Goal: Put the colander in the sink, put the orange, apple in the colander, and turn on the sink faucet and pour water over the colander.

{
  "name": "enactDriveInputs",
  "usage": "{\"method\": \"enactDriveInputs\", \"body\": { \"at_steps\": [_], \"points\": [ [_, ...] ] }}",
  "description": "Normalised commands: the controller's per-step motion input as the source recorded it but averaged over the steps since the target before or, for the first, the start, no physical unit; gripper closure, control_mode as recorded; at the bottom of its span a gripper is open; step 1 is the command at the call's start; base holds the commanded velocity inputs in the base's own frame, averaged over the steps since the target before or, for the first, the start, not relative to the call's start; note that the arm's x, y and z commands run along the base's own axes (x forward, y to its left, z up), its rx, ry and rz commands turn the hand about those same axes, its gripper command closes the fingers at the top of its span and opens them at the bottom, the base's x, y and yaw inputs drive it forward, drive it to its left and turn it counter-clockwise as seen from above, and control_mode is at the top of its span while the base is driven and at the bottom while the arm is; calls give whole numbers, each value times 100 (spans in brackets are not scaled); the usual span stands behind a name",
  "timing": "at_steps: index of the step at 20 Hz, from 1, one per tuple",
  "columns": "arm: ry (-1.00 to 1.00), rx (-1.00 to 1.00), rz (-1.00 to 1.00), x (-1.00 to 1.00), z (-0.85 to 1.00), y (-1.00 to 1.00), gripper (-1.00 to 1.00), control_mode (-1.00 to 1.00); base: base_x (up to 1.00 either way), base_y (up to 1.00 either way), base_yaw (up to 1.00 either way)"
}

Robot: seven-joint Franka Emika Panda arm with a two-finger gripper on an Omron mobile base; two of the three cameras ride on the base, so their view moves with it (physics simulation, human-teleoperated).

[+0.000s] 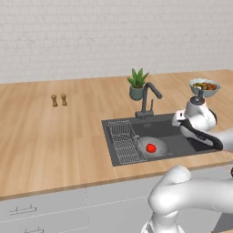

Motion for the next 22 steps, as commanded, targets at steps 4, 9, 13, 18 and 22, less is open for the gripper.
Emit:
{"method": "enactDriveInputs", "body": {
  "at_steps": [4, 9, 13, 18, 22],
  "points": [
    [16, -2, -35, -42, 40, -100, -100, -100, 0, 0, 0],
    [0, 0, -21, -82, 1, -100, -100, -100, 0, 0, 0],
    [0, 0, -15, -74, 0, -99, -100, -100, 0, 0, 0],
    [3, 0, -11, -49, -10, -91, -100, -100, 0, 0, 0],
    [6, 0, -10, -39, -7, -91, -100, -100, 0, 0, 0]
  ]
}}
